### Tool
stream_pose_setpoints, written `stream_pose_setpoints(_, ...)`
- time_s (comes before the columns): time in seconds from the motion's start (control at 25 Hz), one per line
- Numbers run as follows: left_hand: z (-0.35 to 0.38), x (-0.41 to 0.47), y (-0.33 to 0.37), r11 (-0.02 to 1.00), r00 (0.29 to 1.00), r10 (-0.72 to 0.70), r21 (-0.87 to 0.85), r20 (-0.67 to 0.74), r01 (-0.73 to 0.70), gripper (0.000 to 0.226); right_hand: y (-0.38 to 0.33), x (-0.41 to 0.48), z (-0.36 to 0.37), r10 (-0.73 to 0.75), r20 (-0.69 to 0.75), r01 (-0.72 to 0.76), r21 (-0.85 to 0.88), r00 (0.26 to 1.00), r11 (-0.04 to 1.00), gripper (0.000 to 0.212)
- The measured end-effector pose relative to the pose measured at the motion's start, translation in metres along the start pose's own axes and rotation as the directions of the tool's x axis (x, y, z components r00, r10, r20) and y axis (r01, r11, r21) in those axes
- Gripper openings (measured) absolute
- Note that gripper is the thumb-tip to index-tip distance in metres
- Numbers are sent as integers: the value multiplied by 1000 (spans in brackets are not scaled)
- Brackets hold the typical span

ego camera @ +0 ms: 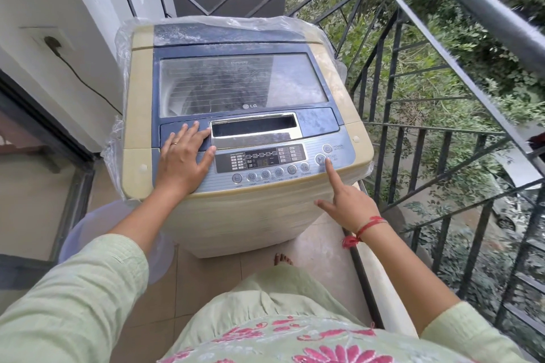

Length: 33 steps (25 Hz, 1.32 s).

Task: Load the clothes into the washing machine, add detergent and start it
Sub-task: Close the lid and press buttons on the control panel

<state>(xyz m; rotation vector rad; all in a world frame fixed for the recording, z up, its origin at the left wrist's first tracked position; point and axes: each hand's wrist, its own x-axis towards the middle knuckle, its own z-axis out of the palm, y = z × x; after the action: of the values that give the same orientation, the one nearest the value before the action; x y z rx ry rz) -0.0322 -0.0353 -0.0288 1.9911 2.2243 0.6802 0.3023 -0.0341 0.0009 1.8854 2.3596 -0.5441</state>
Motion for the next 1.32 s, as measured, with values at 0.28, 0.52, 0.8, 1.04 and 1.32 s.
stream_pose_setpoints(0.28, 2, 1, -1, 1000, 1000, 2, 3, -2, -2, 62, -4, 7, -10, -14, 77, 21, -93, 997, 995, 85)
stream_pose_setpoints(0.52, 1, 1, -1, 1000, 1000, 4, 5, -13, -4, 61, -9, 22, -22, 32, 232, -2, -128, 972, 992, 84)
stream_pose_setpoints(0.8, 1, 0, -1, 1000, 1000, 16, 1, -14, -16, 59, -1, -26, 18, -370, -508, 479, 97, 778, 873, 11)
stream_pose_setpoints(1.04, 1, -1, -1, 1000, 1000, 13, 12, -6, -13, 58, -21, -56, 48, -508, -476, 574, -7, 718, 819, 2)
stream_pose_setpoints(1.32, -1, -2, 0, 999, 999, 6, 42, 50, -8, 53, -50, -55, 44, -577, -449, 648, 4, 682, 762, 4)
